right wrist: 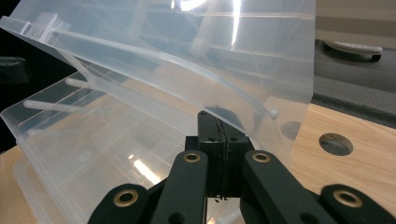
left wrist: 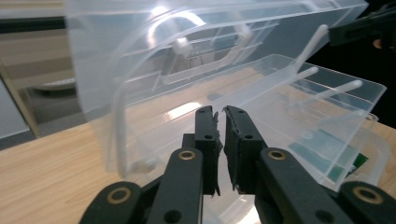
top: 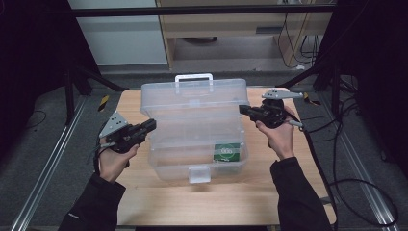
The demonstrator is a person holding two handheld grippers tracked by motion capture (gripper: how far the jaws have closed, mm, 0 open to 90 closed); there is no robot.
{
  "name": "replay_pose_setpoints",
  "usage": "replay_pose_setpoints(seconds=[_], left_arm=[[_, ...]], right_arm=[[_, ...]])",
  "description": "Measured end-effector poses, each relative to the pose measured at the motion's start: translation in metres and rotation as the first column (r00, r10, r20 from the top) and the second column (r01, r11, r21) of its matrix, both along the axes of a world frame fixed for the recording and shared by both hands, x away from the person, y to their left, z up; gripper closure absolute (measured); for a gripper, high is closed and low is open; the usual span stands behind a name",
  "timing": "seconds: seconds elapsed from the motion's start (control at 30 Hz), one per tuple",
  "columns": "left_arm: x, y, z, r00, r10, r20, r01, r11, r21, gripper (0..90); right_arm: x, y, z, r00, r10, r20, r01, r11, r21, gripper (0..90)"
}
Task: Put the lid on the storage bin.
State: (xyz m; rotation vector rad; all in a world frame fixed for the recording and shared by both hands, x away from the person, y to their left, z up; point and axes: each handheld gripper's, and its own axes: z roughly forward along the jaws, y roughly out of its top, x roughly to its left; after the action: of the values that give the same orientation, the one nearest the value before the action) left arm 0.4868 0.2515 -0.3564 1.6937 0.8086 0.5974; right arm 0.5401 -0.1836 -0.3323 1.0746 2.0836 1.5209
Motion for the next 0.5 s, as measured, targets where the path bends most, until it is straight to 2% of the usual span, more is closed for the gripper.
replay_pose_setpoints(seconds=[0.07,0.13,0.17,0.2,0.23,0.37,0.5], left_arm=[[0.001,0.004,-0.001,0.9997,0.021,-0.009,-0.021,0.9998,-0.001,85.7],[0.001,0.008,-0.001,0.9985,0.055,0.005,-0.055,0.9984,0.008,87.1],[0.001,0.009,-0.001,0.9983,0.058,-0.002,-0.058,0.9983,-0.006,87.4],[0.001,0.01,0.0,0.998,0.063,0.007,-0.063,0.998,-0.01,87.7],[0.001,0.011,0.0,0.9975,0.07,0.007,-0.07,0.9975,-0.002,88.0],[0.0,0.013,0.0,0.9969,0.076,0.019,-0.076,0.997,0.008,88.4],[-0.001,0.014,0.0,0.9981,0.06,0.015,-0.06,0.9978,0.028,88.8]], right_arm=[[-0.001,0.0,0.0,1.0,0.001,-0.001,-0.001,1.0,-0.003,90.0],[-0.002,0.0,-0.001,1.0,0.003,-0.004,-0.003,1.0,-0.004,90.0],[-0.002,0.0,-0.002,1.0,0.005,-0.005,-0.005,1.0,-0.006,90.0],[-0.003,0.0,-0.002,1.0,0.006,-0.005,-0.006,1.0,-0.008,90.0],[-0.004,0.0,-0.003,1.0,0.006,-0.008,-0.006,1.0,-0.009,90.0],[-0.009,0.0,-0.005,0.9999,0.011,-0.01,-0.011,1.0,-0.027,90.0],[-0.014,-0.003,-0.008,0.9996,0.019,-0.021,-0.02,0.999,-0.03,90.0]])
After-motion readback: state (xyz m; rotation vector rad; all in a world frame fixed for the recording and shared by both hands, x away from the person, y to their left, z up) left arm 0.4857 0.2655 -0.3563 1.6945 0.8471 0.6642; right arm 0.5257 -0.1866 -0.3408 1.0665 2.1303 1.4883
